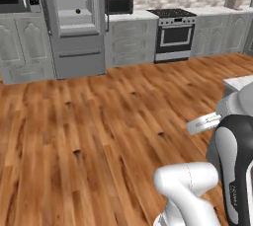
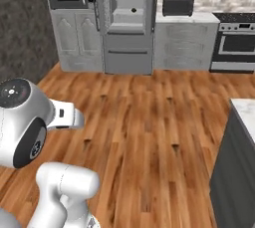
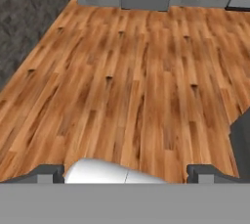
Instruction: Take the cheese, steak, and avocado from the fridge and place them on the plate on the dining counter to create an appetizer plate.
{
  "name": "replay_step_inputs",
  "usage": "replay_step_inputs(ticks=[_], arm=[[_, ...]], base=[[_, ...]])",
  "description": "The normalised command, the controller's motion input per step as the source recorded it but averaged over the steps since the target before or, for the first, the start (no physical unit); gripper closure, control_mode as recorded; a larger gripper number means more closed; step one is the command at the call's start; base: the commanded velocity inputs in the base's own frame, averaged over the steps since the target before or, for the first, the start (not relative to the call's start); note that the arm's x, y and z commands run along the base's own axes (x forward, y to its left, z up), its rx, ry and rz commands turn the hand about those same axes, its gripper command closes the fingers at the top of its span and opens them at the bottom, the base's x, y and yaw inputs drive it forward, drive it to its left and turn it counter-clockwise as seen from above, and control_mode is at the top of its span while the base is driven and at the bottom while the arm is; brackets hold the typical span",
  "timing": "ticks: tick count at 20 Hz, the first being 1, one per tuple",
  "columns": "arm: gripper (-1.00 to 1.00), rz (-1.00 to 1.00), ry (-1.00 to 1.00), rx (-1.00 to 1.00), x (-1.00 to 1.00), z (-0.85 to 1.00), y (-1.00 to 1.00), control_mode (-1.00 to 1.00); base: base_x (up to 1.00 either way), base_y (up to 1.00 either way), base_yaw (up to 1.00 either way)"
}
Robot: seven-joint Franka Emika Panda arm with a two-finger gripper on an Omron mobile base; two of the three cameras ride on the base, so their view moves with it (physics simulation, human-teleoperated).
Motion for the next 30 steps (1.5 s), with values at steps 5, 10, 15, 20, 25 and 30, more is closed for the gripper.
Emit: replay_step_inputs(ticks=[5,10,15,20,25,30], arm=[[-1.0,0.0,0.0,0.0,0.0,0.0,0.0,1.0],[-1.0,0.0,0.0,0.0,0.0,0.0,0.0,1.0],[-1.0,0.0,0.0,0.0,0.0,0.0,0.0,1.0],[-1.0,0.0,0.0,0.0,0.0,0.0,0.0,1.0],[-1.0,0.0,0.0,0.0,0.0,0.0,0.0,1.0],[-1.0,0.0,0.0,0.0,0.0,0.0,0.0,1.0]], base=[[1.0,0.17,0.0],[1.0,0.36,0.0],[1.0,0.26,0.0],[1.0,0.29,0.0],[1.0,0.38,0.0],[1.0,0.31,0.0]])
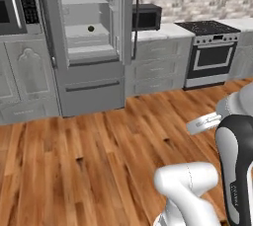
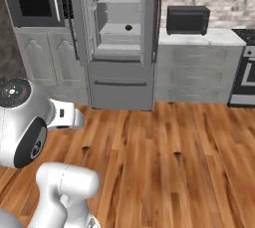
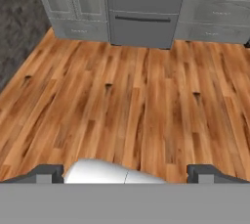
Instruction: Take the cheese, steak, and avocado from the fridge and place them on the plate on the dining counter to create an appetizer plate.
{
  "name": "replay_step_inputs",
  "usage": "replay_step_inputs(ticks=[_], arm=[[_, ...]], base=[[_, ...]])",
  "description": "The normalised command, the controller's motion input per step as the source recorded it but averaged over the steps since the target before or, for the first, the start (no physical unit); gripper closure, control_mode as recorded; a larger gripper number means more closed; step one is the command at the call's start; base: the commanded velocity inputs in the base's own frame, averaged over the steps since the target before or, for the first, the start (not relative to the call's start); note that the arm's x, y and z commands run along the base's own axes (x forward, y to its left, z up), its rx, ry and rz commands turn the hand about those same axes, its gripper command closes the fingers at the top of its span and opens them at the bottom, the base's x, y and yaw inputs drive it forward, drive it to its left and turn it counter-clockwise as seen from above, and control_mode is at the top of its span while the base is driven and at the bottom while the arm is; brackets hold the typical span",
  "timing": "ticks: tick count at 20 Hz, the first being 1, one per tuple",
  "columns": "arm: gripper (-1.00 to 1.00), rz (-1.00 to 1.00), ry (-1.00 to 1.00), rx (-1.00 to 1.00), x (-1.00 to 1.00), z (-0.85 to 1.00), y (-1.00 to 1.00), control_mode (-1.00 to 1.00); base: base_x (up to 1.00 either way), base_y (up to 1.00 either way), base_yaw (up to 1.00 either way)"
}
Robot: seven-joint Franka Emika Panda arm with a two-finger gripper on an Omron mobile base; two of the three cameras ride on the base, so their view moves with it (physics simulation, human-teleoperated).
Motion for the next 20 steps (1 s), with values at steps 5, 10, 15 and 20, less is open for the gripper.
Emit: replay_step_inputs(ticks=[5,10,15,20], arm=[[-1.0,0.0,0.0,0.0,0.0,0.0,0.0,1.0],[-1.0,0.0,0.0,0.0,0.0,0.0,0.0,1.0],[-1.0,0.0,0.0,0.0,0.0,0.0,0.0,1.0],[-1.0,0.0,0.0,0.0,0.0,0.0,0.0,1.0]], base=[[1.0,0.29,0.0],[1.0,0.37,0.0],[0.97,0.57,0.0],[0.79,0.46,0.0]])
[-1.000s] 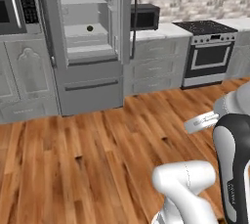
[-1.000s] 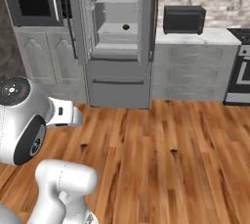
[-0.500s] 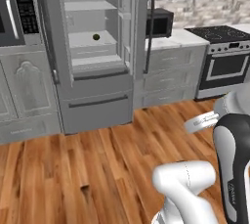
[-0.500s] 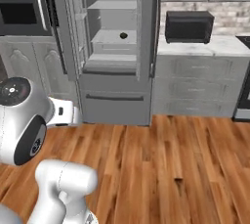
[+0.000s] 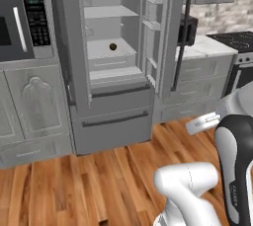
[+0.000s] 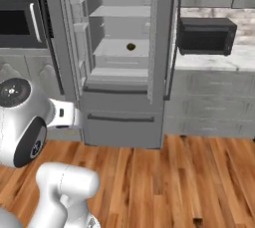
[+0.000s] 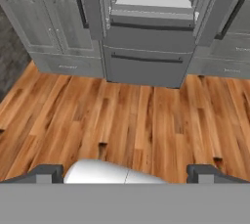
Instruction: Take the cheese, steak, and avocado from the fridge and place them on the plate on the dining counter to create an appetizer plate.
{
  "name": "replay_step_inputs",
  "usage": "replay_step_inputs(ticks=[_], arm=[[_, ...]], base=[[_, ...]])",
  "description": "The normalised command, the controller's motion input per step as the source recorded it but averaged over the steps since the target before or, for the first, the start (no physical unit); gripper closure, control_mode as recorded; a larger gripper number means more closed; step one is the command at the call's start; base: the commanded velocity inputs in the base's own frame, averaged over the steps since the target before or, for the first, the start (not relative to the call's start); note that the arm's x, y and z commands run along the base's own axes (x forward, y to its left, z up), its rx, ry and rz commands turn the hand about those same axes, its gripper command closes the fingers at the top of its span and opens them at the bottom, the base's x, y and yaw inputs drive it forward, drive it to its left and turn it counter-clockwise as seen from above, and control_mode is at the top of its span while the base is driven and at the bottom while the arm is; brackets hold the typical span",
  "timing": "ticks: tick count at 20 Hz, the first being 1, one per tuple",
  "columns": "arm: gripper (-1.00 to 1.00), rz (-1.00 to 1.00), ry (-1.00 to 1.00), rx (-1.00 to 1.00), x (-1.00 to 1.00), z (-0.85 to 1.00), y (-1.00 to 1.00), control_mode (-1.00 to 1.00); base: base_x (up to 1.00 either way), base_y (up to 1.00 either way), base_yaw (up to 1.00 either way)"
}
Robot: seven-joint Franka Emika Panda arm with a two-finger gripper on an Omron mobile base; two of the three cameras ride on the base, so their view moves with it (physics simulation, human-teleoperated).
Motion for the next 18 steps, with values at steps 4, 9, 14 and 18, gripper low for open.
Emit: replay_step_inputs(ticks=[4,9,14,18], arm=[[-1.0,0.0,0.0,0.0,0.0,0.0,0.0,1.0],[-1.0,0.0,0.0,0.0,0.0,0.0,0.0,1.0],[-1.0,0.0,0.0,0.0,0.0,0.0,0.0,1.0],[-1.0,0.0,0.0,0.0,0.0,0.0,0.0,1.0]], base=[[0.52,0.04,0.0],[0.32,-0.25,0.0],[0.59,-0.03,0.0],[0.97,0.06,0.0]])
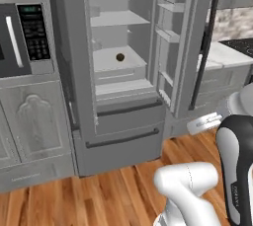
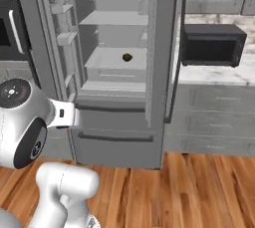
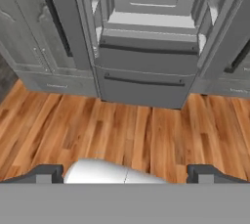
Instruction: Take the cheese, steak, and avocado from the fridge and place them on the plate on the dining counter to create an appetizer plate.
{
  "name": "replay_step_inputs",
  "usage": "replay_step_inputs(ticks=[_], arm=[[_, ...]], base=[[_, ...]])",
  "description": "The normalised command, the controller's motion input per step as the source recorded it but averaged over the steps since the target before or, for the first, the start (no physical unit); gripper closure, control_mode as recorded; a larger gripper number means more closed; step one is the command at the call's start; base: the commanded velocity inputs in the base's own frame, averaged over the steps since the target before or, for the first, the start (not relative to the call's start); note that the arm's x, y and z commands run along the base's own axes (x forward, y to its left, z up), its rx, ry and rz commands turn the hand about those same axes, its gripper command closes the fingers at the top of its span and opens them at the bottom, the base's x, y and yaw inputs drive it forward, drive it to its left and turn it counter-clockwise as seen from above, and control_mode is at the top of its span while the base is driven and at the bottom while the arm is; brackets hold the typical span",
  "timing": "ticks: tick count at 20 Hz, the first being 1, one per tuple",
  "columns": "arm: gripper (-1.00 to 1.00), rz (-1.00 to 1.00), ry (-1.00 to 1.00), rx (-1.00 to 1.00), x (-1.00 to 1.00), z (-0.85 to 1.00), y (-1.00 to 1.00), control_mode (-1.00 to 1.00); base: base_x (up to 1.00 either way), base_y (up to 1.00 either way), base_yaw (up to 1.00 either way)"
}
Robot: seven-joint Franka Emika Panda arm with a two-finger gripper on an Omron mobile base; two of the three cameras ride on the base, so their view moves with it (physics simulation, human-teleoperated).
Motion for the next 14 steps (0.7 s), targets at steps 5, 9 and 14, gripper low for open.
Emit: replay_step_inputs(ticks=[5,9,14], arm=[[-1.0,0.0,0.0,0.0,0.0,0.0,0.0,1.0],[-1.0,0.0,0.0,0.0,0.0,0.0,0.0,1.0],[-1.0,0.0,0.0,0.0,0.0,0.0,0.0,1.0]], base=[[0.92,0.02,0.0],[0.77,0.0,0.0],[0.58,0.0,0.0]])
